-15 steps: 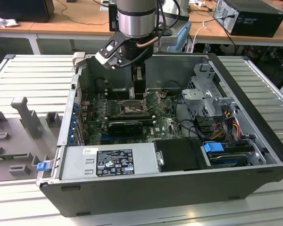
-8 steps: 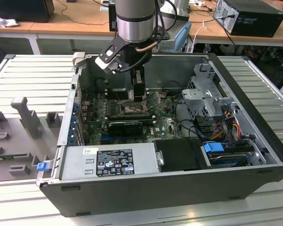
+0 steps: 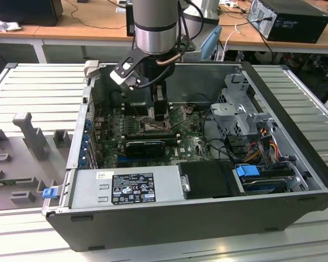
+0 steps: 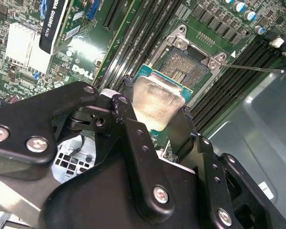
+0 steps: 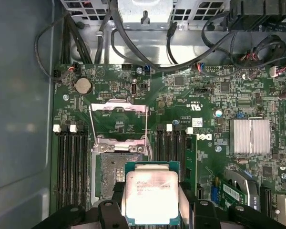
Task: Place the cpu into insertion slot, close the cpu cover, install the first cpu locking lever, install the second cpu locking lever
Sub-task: 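Place the cpu into insertion slot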
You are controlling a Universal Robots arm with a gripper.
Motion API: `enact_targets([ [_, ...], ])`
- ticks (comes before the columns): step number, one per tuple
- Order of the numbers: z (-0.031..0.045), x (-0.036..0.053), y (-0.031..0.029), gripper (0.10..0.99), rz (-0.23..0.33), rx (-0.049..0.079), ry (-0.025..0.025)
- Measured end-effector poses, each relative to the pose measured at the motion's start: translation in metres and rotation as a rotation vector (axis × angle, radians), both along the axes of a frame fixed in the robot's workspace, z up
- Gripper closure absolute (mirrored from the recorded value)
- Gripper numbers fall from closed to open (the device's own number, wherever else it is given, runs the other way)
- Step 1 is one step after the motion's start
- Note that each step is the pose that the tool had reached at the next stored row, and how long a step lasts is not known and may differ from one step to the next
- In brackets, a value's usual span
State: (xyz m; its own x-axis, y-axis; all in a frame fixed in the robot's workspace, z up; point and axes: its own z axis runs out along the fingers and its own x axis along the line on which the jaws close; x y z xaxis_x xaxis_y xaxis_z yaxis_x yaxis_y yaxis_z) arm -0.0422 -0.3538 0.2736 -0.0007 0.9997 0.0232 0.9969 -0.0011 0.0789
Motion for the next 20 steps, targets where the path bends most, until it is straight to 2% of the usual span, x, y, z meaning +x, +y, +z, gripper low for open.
enact_targets([
  [1, -0.0014, 0.0, 0.0008, 0.557, 0.0, -0.001, 0.001],
  [4, -0.0125, 0.0, 0.0061, 0.557, 0.0, -0.001, 0.0017],
  [7, -0.0188, -0.0001, 0.0065, 0.557, 0.0, -0.001, 0.0017],
  [16, -0.027, -0.0024, 0.0082, 0.557, 0.0, -0.001, 0.0017],
  [20, -0.0279, -0.0025, 0.0083, 0.557, 0.0, -0.001, 0.0016],
])
